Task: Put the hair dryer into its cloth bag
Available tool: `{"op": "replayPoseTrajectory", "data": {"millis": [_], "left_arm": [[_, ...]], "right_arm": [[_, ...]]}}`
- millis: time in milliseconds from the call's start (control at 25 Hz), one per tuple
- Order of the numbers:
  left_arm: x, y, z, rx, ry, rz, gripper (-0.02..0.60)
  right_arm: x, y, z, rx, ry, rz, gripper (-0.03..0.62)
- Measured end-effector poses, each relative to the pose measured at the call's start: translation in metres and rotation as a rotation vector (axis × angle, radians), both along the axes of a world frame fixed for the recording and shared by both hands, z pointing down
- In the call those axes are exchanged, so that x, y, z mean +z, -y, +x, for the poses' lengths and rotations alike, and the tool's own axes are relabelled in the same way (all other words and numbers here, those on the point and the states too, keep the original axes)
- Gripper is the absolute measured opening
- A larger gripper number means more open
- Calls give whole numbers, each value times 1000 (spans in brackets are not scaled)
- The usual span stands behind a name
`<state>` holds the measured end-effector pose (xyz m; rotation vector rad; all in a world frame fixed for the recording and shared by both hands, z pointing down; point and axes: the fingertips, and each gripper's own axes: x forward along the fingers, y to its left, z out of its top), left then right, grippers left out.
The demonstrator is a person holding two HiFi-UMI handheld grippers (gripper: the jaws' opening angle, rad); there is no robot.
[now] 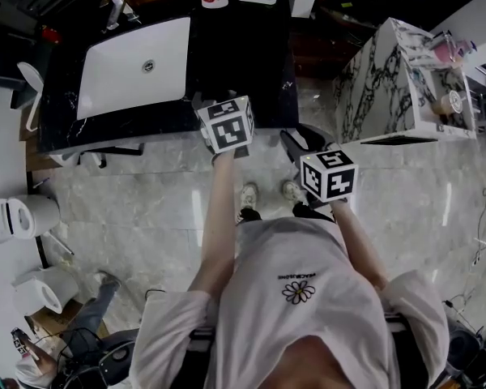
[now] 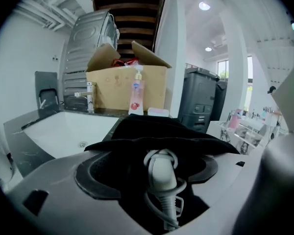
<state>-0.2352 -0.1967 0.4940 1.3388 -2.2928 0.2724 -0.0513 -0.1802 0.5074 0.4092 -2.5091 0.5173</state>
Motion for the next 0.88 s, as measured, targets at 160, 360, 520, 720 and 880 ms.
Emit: {"op": "replayPoseTrajectory", "data": {"millis": [160, 360, 520, 720, 880], "left_arm": [[3, -29, 1, -59, 18, -3, 362], [6, -66, -3, -129, -4, -5, 367], [4, -99, -12, -195, 9, -7, 367], [0, -128, -8, -244, -37, 11, 367], [-17, -130, 3, -209, -57, 42, 365]], "right_arm": [[-12, -1, -2, -10, 20, 48, 146], [-28, 0, -5, -20, 56, 118, 146], [-41, 5, -14, -33, 82, 178, 146], [-53, 13, -20, -8, 125, 198, 127], [-64, 16, -23, 16, 153, 236, 116]]}}
